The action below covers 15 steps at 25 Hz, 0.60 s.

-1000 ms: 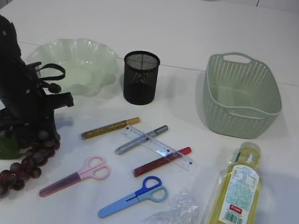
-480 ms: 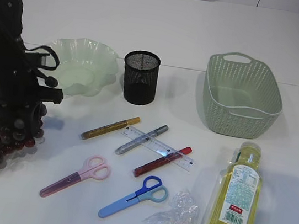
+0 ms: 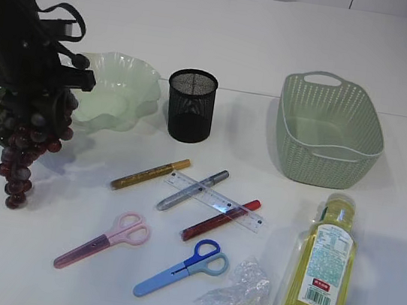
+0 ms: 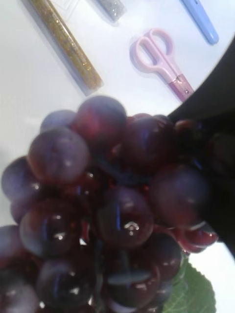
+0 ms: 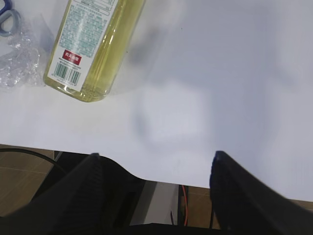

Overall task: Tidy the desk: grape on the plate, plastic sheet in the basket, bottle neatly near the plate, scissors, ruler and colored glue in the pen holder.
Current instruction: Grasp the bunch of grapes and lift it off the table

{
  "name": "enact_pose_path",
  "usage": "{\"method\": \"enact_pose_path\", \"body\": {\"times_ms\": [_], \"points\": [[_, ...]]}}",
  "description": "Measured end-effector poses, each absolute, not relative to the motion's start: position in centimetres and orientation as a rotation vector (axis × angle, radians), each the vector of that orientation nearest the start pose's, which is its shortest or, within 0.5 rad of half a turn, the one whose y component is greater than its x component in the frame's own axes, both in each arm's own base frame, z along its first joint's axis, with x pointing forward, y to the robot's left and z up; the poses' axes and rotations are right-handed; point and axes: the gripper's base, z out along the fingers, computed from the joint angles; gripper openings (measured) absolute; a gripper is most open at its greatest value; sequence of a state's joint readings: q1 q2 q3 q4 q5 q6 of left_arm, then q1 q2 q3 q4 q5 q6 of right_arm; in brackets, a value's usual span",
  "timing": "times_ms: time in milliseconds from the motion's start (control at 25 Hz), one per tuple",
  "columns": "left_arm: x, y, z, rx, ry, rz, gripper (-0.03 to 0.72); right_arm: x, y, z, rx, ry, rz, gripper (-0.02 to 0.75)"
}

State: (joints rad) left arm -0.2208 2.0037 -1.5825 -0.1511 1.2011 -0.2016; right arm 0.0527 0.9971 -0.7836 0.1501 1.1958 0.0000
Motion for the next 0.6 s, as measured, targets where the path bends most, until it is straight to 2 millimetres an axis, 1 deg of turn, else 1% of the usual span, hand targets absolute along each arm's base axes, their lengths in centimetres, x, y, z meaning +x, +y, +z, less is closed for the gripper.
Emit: {"method": "enact_pose_path", "body": {"times_ms": [200,440,600], "points": [[38.2,-9.9,23.2,-0.041,3.089,-0.241,0.141,15.2,2.1,28.4,-0.023,2.889,0.218,0.530],[37.3,-9.7,26.5,-0.031,3.009,-0.264,0.141,15.2,2.1,28.4,-0.023,2.889,0.218,0.530],[37.2,-9.6,28.6,-0.019,2.950,-0.268,0.141,15.2,2.0,28.4,-0.023,2.889,0.218,0.530]]}}
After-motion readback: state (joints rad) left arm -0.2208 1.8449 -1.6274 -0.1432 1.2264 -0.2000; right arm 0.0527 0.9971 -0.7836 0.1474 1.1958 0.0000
